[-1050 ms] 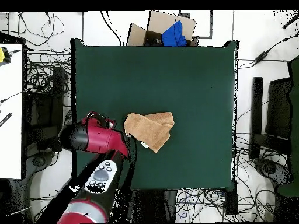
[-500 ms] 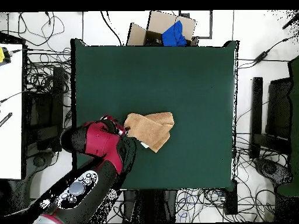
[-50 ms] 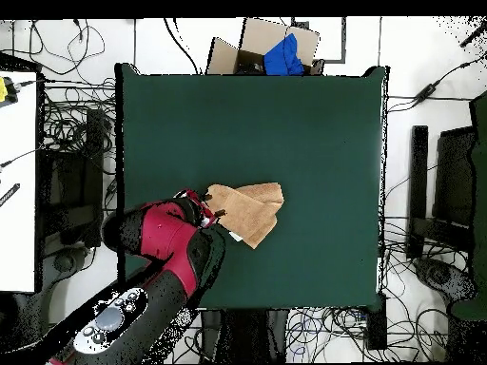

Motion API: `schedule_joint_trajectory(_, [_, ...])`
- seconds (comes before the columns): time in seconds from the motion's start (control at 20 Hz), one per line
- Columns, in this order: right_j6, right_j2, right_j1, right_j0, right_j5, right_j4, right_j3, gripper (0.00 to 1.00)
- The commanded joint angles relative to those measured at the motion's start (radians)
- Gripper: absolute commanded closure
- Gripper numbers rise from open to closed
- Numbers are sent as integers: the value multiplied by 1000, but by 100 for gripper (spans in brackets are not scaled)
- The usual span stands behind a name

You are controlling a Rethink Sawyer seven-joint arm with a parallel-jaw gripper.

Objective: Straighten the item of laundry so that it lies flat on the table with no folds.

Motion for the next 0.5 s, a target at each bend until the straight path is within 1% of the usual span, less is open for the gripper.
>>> schedule_joint_trajectory(0.05, [320,8,58,6,87,60,-47,0])
schedule_joint_trajectory(0.35, [321,33,71,-11,50,78,-57,0])
schedule_joint_trajectory(0.5, [304,64,58,-26,24,89,-49,0])
